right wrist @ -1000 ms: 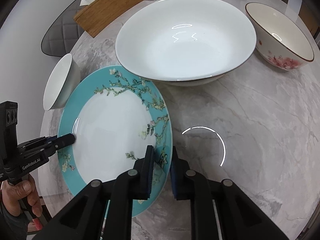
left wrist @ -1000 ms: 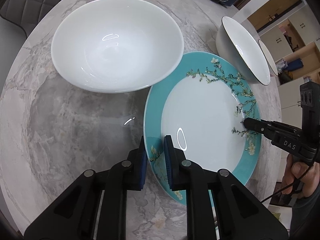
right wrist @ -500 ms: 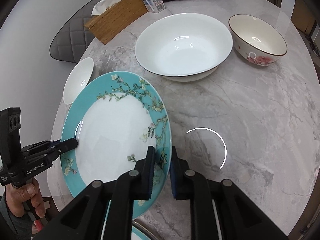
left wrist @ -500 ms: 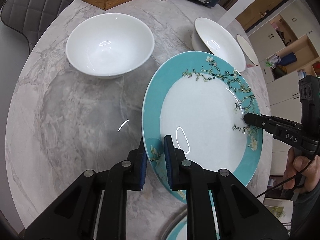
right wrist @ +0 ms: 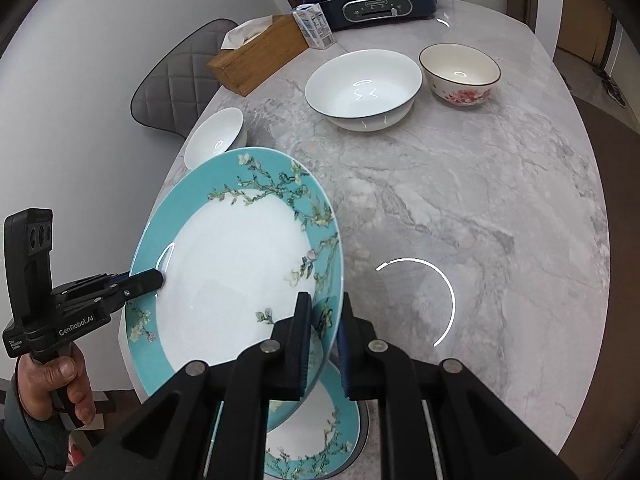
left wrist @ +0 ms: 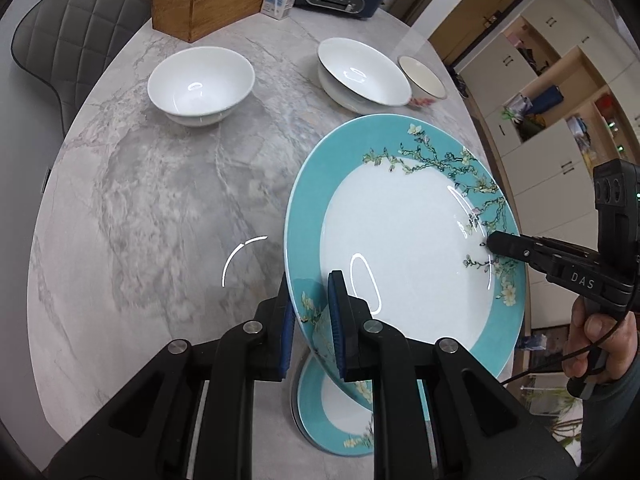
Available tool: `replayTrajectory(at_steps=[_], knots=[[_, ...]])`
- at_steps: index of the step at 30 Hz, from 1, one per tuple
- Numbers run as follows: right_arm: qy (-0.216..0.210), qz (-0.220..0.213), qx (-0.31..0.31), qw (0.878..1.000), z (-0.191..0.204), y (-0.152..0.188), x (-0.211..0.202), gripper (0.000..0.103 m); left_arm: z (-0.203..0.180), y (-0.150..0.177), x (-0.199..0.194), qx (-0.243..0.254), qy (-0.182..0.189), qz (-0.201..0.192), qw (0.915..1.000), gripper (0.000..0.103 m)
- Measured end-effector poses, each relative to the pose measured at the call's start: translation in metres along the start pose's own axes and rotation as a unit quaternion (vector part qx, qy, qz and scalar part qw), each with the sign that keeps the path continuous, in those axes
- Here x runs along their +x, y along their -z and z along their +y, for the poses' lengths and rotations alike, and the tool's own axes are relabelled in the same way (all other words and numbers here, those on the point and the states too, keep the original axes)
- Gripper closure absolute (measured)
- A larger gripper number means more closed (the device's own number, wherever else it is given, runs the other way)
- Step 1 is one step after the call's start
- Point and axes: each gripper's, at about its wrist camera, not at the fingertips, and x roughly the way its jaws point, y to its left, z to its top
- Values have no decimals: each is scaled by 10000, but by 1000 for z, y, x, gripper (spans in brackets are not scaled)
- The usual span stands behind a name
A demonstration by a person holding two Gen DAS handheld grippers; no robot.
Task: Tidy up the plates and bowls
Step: 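Carry the second teal plate over the plate stack and lower it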
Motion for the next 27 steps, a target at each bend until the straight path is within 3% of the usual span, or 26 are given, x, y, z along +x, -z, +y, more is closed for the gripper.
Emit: replayTrajectory(at_steps=[6, 14, 20, 27], knots=[[161, 21, 95, 9998, 5, 56, -15, 89, -9, 56, -3, 89, 77, 196, 9997, 88], [344, 184, 361, 9986, -1, 121, 4, 89, -7, 111, 22, 193, 0, 483, 9986, 88], [545, 203, 328, 9978, 3, 148, 20, 88, 0, 137, 36, 202, -86, 569, 9981, 88], [709, 128, 237, 9971, 4, 157, 30, 86, 1, 144, 45, 247, -200, 584, 9978, 88]])
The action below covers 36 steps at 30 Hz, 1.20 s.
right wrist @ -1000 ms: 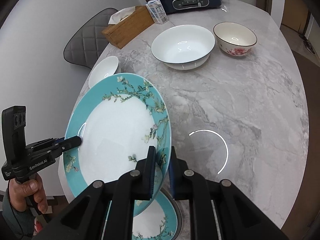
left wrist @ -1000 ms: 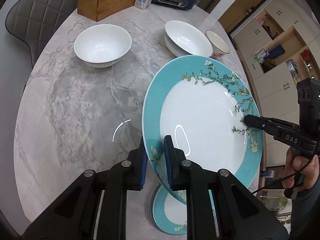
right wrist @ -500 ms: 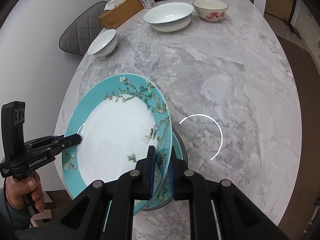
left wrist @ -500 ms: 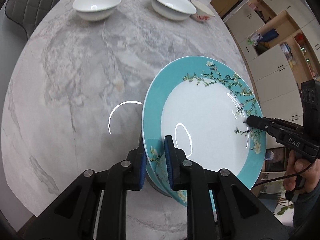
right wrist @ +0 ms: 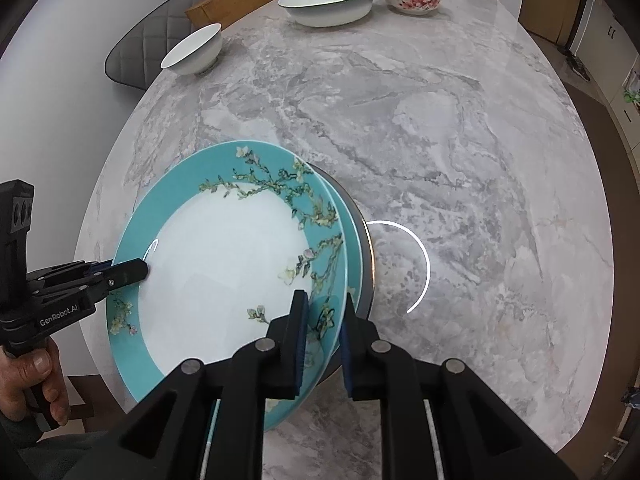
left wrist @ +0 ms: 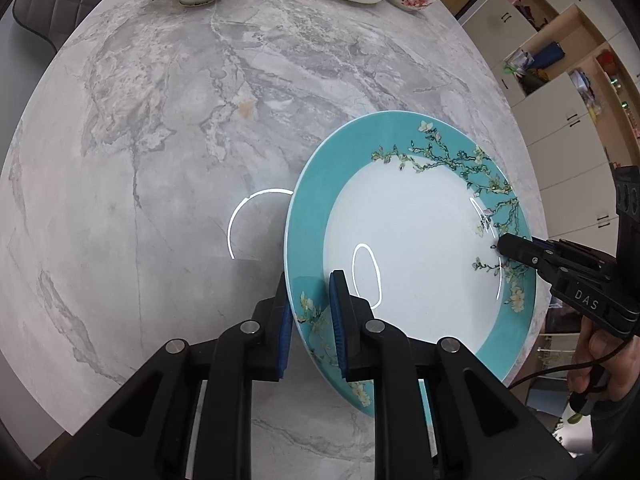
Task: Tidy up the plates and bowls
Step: 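Carry the second teal plate over the plate stack and lower it, then move the right gripper to the large white bowl and grasp its rim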
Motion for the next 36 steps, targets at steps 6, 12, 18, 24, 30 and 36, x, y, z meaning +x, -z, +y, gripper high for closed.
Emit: replayTrajectory(at_steps=[6, 12, 18, 24, 30, 36], knots=[[131, -9, -15, 9999, -4, 1, 5, 86, -4, -4, 10, 37, -35, 17, 10000, 87], [275, -31, -167, 9995, -3, 2, 10, 85, -4, -4, 14, 54, -56, 29, 10000, 87], [381, 5, -241, 9990, -2, 3, 18, 83, -5, -4, 14, 74, -87, -27, 9999, 87], [500, -5, -411, 9979, 3, 1, 21, 79, -4, -8, 14, 72, -23, -52, 10000, 78], [534, -203, -406, 9975, 5, 0, 12, 41, 7, -7, -3, -269, 72, -284, 9992, 34], [535, -759, -199, 9955, -9, -10, -26, 0, 34, -29, -34, -782, 252, -551, 9951, 0]])
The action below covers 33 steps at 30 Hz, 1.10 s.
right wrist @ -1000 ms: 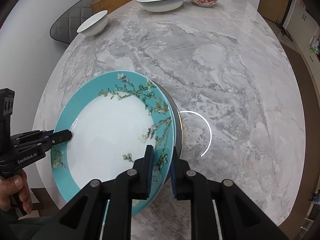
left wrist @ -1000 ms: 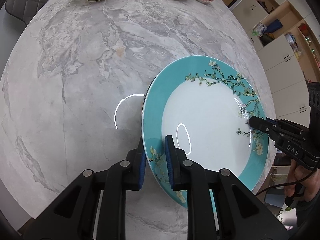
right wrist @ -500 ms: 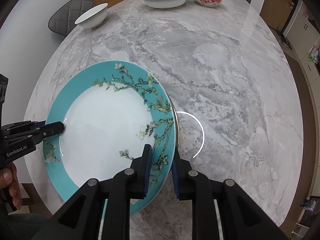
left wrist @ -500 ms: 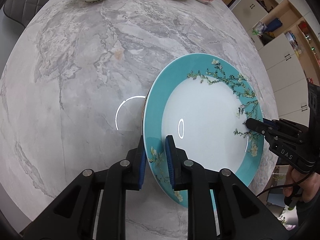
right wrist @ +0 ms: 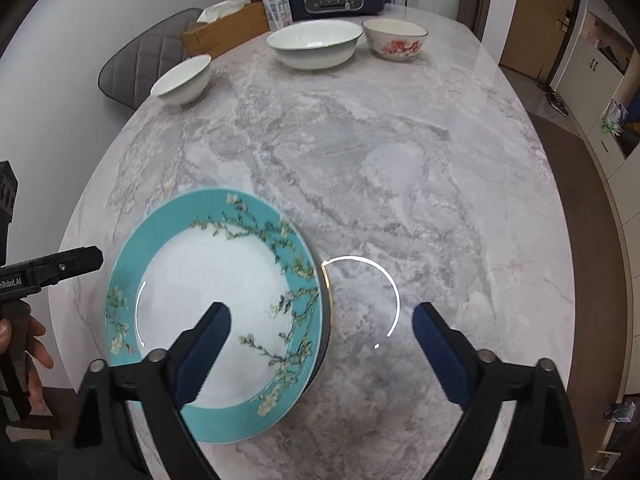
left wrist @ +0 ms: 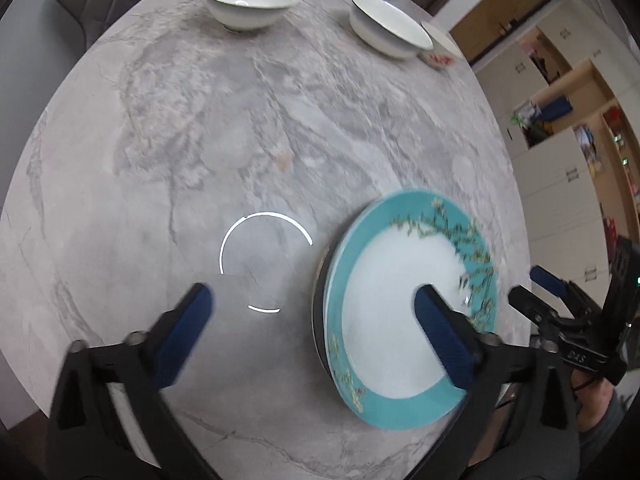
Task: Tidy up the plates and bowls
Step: 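Move the right gripper to the large white bowl and grasp its rim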
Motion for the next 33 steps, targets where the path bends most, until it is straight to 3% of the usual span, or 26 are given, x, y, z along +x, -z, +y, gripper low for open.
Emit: replayTrajectory(at_steps=[5, 9, 13, 16, 20, 27, 33], knots=[[-158, 99, 51, 9998, -17, -50, -7, 0, -15, -58, -28, 272, 85, -756, 9967, 0], [-105, -42, -50, 9999, -27, -107, -2, 0, -37, -114, -31, 435, 225, -1068, 9931, 0], [-346, -52, 284, 9990, -51, -181, 24, 0, -52, -189, -1, 307, 124, -847, 9959, 0], [-650, -29, 806, 9946, -70, -231, 49, 7, -66, -241, 24, 262, -23, -866, 9959, 0], [-692, 39, 1059, 9920, -83, -286, 92, 8, -79, -301, 71, 169, -37, -724, 9972, 0], [-790, 336, 1278, 9881, -93, -317, 151, 12, -84, -359, 135, 29, -379, -555, 9977, 0], [-905, 438, 1357, 9856, -94, -329, 185, 23, -75, -373, 174, 52, -627, -277, 9976, 1]])
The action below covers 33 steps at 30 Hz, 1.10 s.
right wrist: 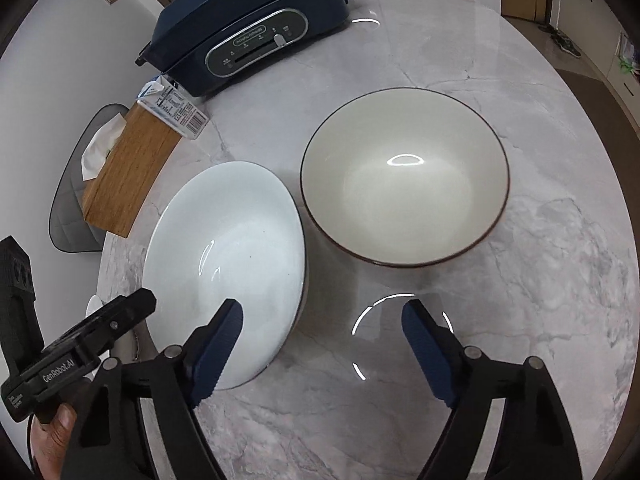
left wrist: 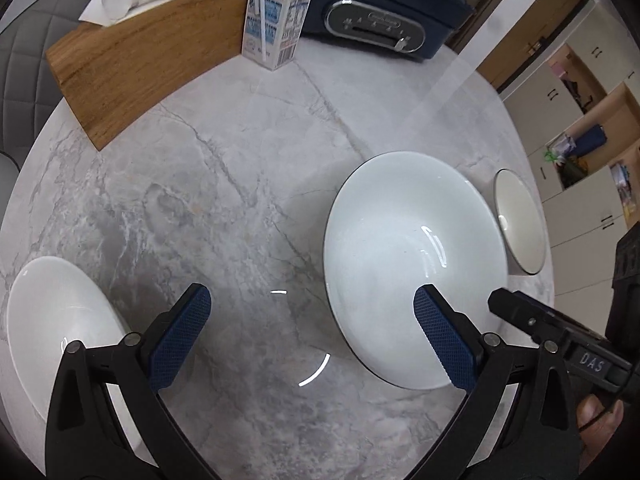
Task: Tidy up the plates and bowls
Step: 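Move the right gripper to the large white bowl and grasp its rim, then carry the large white bowl onto the teal plate stack, open the right gripper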
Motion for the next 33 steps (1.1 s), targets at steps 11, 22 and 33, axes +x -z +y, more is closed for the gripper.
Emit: replayTrajectory(at_steps=[11, 22, 33], knots=[[-18, 291, -184, 9994, 15, -4, 28, 89, -12, 3, 33, 265, 99, 292, 9992, 76], [74, 253, -438, 9987, 21, 13, 2, 90, -28, 27, 6, 615, 102, 373, 9974, 85], [55, 164, -871, 9960, 37, 106, -65, 88, -19, 123, -69, 855, 312, 436, 9949, 85]])
